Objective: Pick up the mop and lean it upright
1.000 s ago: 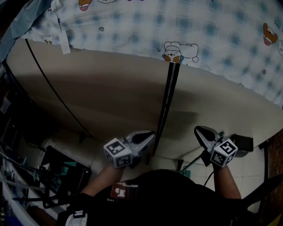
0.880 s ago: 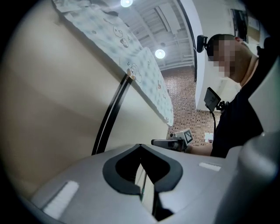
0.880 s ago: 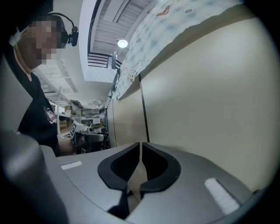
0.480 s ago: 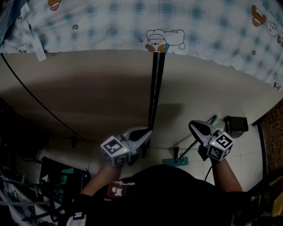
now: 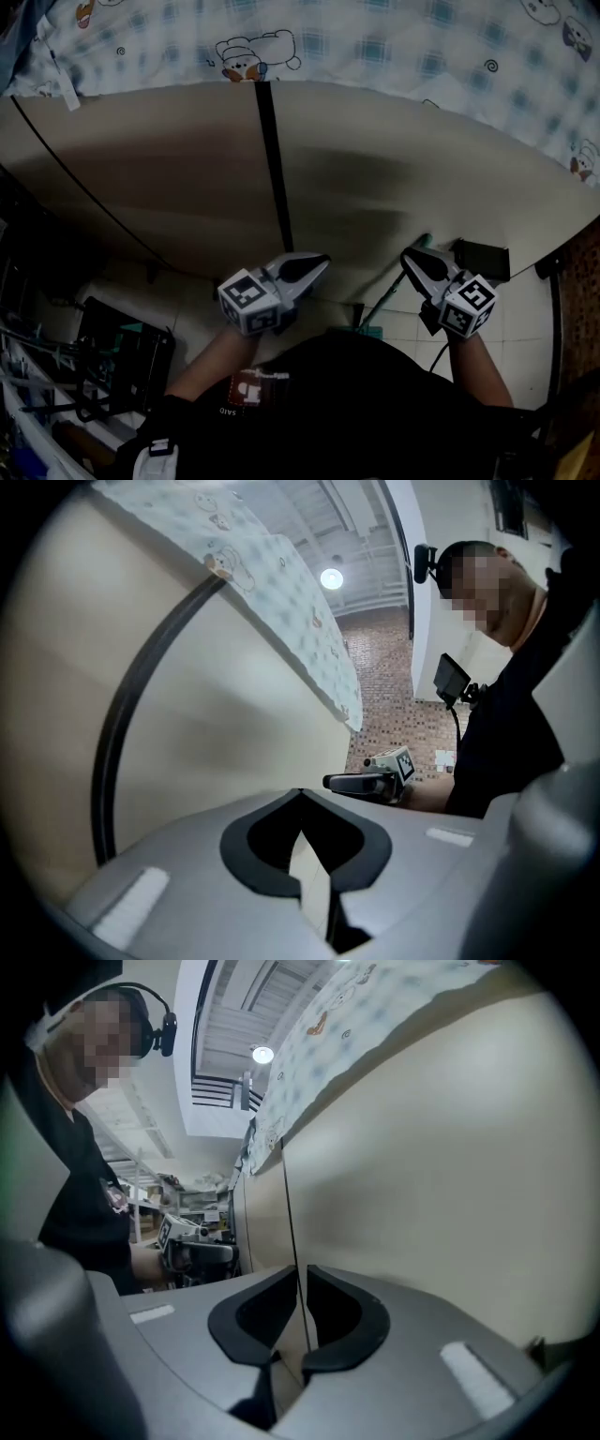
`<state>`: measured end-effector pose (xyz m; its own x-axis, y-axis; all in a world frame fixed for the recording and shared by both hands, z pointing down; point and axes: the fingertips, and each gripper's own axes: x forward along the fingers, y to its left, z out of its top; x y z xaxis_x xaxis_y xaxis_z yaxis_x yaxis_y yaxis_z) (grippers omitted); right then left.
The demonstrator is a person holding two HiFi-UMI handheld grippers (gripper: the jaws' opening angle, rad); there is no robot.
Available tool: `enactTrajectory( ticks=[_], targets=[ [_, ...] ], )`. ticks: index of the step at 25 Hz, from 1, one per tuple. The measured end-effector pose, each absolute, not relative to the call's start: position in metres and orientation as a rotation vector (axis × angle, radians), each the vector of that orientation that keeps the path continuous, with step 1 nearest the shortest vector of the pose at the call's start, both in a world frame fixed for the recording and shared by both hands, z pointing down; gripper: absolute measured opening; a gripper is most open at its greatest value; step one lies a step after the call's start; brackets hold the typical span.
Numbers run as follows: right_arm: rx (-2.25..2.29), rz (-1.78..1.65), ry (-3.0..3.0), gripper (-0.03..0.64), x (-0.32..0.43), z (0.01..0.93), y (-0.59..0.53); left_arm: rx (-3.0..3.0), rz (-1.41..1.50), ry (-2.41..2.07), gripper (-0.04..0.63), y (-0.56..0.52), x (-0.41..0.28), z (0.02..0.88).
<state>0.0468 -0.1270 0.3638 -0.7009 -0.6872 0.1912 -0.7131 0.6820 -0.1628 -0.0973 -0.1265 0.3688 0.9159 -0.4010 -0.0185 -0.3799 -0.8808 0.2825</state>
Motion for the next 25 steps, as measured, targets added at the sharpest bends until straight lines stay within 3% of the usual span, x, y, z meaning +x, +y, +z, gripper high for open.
enactTrajectory(
  ticks=[9, 25],
  targets=[
    [1.155, 0.376, -2.791, 0.058, 0.163, 0.365, -0.113, 2.775, -0.065, -0.566, -0.002, -0.105, 0.05, 0.384],
    [1.265, 0.533, -2.716, 0.08, 0.146, 0.419, -0.124, 2.796, 0.051, -0.412, -0.002, -0.127, 0.05, 0.414]
  ],
)
